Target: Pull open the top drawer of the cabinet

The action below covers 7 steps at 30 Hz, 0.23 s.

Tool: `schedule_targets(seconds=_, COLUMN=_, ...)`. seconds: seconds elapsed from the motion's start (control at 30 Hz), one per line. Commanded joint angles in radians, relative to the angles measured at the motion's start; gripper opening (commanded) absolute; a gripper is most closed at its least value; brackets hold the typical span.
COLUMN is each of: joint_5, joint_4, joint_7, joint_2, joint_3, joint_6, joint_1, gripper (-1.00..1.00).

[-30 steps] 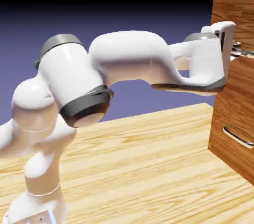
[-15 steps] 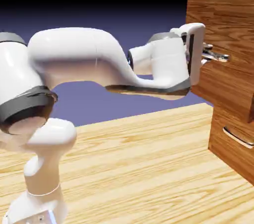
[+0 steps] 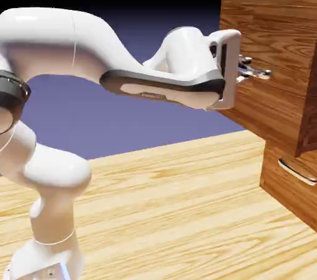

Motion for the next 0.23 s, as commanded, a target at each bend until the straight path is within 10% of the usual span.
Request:
schedule_targets(seconds=0.0, joint_5=0.000, joint_4=-0.023, joint_7=0.003, joint_2=-0.021, joint_3=0.027, joint_6=0.009, joint_1=-0.037, gripper=-1.00)
schedule_targets(seconds=0.1, joint_5=0.003, joint_4=-0.080, joint_7=0.009, joint_2=-0.078, joint_3=0.089, joint_6=0.036, joint_1=-0.124, gripper=-1.00)
schedule_targets(seconds=0.13, joint_5=0.003, joint_4=-0.080, joint_7=0.009, joint_2=-0.078, joint_3=0.089, joint_6=0.036, joint_1=-0.124, gripper=1.00)
schedule_targets(seconds=0.2, joint_5=0.012, joint_4=-0.106, joint_7=0.001, joint_2=-0.112, joint_3=0.111, joint_6=0.054, joint_1=-0.160, gripper=1.00)
